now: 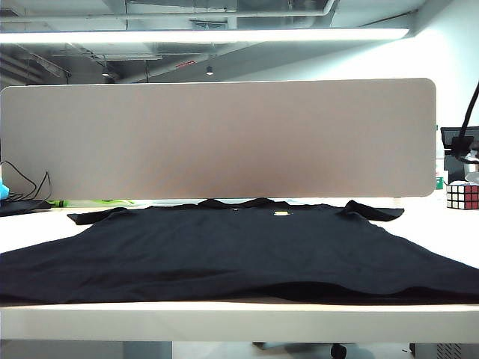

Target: Fold the bottom side of the T-shirt horizontally towards the center, about one-third of the way, then fold the sleeve back towards the center, creating a straight line along the edge of the T-shirt, and finally fold the bottom of the T-shirt up towards the top, creating a neat rectangle.

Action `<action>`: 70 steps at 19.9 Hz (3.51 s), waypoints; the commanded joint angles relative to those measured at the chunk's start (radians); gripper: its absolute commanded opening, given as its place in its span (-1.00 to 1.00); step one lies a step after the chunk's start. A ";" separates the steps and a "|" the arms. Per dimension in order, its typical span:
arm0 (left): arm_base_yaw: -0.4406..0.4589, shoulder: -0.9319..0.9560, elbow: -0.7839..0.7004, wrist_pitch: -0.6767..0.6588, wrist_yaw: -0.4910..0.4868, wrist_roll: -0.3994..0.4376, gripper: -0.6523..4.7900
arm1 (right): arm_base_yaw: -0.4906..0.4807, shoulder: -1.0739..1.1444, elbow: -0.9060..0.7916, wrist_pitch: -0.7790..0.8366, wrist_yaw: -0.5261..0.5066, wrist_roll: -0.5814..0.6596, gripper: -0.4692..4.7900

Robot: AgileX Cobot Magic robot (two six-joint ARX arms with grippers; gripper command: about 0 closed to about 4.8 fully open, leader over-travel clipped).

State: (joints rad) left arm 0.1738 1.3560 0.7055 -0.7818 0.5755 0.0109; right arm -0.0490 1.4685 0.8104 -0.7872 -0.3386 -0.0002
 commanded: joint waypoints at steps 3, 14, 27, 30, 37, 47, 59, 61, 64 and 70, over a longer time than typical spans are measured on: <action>0.001 0.019 0.002 0.019 0.009 0.008 -0.18 | 0.000 0.018 0.002 0.022 -0.005 0.000 -0.01; -0.079 0.101 0.002 0.031 0.004 0.035 -0.18 | 0.002 0.018 -0.012 -0.027 -0.076 0.000 -0.02; -0.079 0.102 0.002 0.070 0.006 0.034 -0.19 | 0.003 0.018 -0.066 0.068 -0.180 0.035 -0.03; -0.079 0.104 0.002 0.083 0.049 0.034 -0.20 | 0.003 0.018 -0.066 0.083 -0.180 0.037 -0.07; -0.079 0.104 0.002 0.087 0.054 0.034 -0.36 | 0.005 0.018 -0.066 0.108 -0.180 0.052 -0.62; -0.086 0.027 0.003 -0.030 0.019 0.036 -0.78 | 0.026 -0.060 -0.060 -0.008 -0.288 0.023 -0.85; -0.238 -0.488 0.014 -0.230 0.066 -0.099 -0.78 | 0.072 -0.546 -0.058 -0.269 -0.262 0.076 -0.85; -0.254 -0.557 0.014 -0.278 0.047 -0.107 -0.78 | 0.072 -0.623 -0.058 -0.330 -0.262 0.079 -0.85; -0.260 -0.729 0.014 -0.414 0.028 -0.147 -0.78 | 0.072 -0.827 -0.058 -0.435 -0.258 0.140 -0.85; -0.259 -1.012 0.014 -0.615 -0.027 -0.219 -0.78 | 0.072 -1.180 -0.034 -0.595 -0.239 0.298 -0.85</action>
State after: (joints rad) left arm -0.0872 0.3573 0.7177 -1.3701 0.5617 -0.1944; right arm 0.0219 0.3019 0.7624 -1.3529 -0.5793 0.2745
